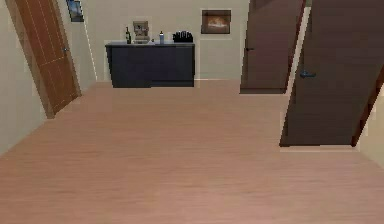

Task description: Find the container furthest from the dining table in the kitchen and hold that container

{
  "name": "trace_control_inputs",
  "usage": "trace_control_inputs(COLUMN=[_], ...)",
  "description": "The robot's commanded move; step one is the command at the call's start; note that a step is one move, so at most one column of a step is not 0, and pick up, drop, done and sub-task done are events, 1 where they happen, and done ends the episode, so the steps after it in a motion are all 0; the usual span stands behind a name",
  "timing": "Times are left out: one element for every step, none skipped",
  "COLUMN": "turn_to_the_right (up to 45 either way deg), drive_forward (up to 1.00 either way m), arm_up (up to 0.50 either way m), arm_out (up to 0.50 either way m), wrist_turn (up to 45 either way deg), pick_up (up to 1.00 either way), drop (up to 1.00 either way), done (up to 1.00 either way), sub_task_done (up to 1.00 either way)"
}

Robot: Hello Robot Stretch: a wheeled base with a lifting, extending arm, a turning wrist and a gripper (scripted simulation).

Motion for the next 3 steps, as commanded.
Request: trace_control_inputs(turn_to_the_right=[6.0, 0.0, 0.0], drive_forward=[0.00, 1.00, 1.00], arm_up=[0.00, 0.00, 0.00], arm_out=[0.00, 0.00, 0.00], wrist_turn=[0.0, 0.0, 0.0], pick_up=[0.00, 0.00, 0.00], drop=[0.00, 0.00, 0.00], done=[0.00, 0.00, 0.00], sub_task_done=[0.00, 0.00, 0.00])
